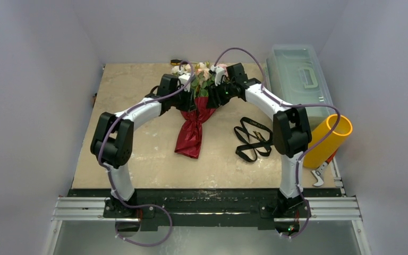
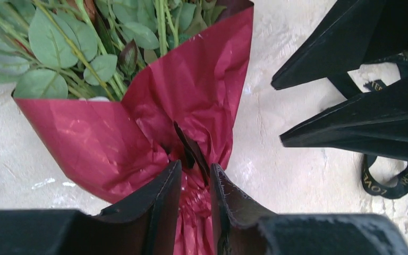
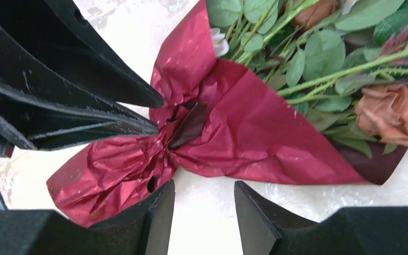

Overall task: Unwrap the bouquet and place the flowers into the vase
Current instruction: Unfold the wrapping paper at the center of the board.

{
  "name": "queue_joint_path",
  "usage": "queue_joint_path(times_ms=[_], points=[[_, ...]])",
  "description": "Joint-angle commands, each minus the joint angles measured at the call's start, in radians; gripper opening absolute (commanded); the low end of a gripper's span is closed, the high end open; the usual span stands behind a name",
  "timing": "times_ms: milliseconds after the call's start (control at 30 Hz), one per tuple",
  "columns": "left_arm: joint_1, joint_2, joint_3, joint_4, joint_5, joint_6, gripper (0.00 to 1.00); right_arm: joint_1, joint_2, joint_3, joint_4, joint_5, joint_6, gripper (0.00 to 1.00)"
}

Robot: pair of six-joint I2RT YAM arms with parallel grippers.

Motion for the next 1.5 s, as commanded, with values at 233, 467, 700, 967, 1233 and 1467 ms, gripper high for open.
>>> queue_joint_path(times_ms=[233, 467, 700, 967, 1233, 1467], points=[[-0.014, 0.113, 0.143, 0.014, -0.010, -0.046, 0.35, 0.014, 0.093, 0.109, 0.089, 0.058, 0.007, 0.41], [-0.016, 0.159, 0.149, -0.010, -0.044, -0.059, 0.33, 0.024, 0.153, 0.109, 0.109, 0.102, -0.003, 0.40], [-0.014, 0.116, 0.171, -0.049, -0.052, -0.062, 0.00, 0.028, 0.205, 0.141, 0.103, 0.157, -0.028, 0.36], [0.072, -0.033, 0.160, -0.112, -0.062, -0.087, 0.00, 0.040, 0.243, 0.183, 0.074, 0.218, -0.088, 0.33], [0.207, -0.131, 0.171, -0.238, -0.066, -0.006, 0.00, 0.067, 0.259, 0.195, 0.058, 0.284, -0.148, 0.31], [0.225, -0.141, 0.150, -0.262, -0.039, 0.026, 0.00, 0.076, 0.291, 0.238, 0.019, 0.300, -0.181, 0.31]])
